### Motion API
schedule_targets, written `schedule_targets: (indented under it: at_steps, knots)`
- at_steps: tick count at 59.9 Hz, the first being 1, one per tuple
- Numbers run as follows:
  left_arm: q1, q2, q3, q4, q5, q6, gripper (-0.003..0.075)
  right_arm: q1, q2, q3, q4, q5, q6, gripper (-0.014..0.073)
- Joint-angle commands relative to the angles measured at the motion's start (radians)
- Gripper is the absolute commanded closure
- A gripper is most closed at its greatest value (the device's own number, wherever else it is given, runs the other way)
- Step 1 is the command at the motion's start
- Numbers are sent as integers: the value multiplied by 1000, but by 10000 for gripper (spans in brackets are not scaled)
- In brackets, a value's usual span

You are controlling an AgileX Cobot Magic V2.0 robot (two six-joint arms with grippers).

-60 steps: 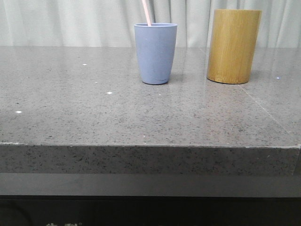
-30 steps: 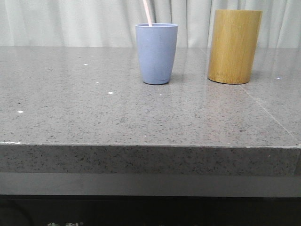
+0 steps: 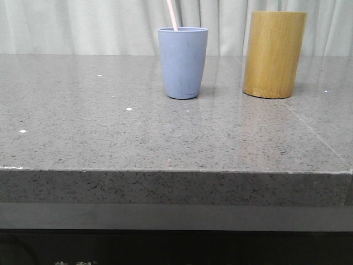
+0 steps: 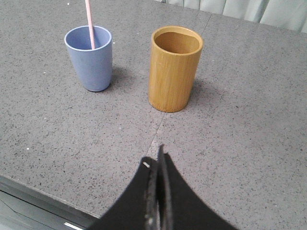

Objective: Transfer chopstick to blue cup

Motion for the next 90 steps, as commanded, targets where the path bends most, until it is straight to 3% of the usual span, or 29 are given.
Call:
schedule_targets:
  at_steps: [1, 49, 90]
  knots:
    - [14, -25, 1, -29, -112, -18, 739, -6, 2, -24, -10, -65, 2, 662]
    - [-6, -32, 58, -37, -247, -15, 739, -6, 2, -24, -10, -62, 2, 662]
    - [-41, -30, 58, -41, -247, -15, 739, -6, 2, -24, -10, -62, 2, 662]
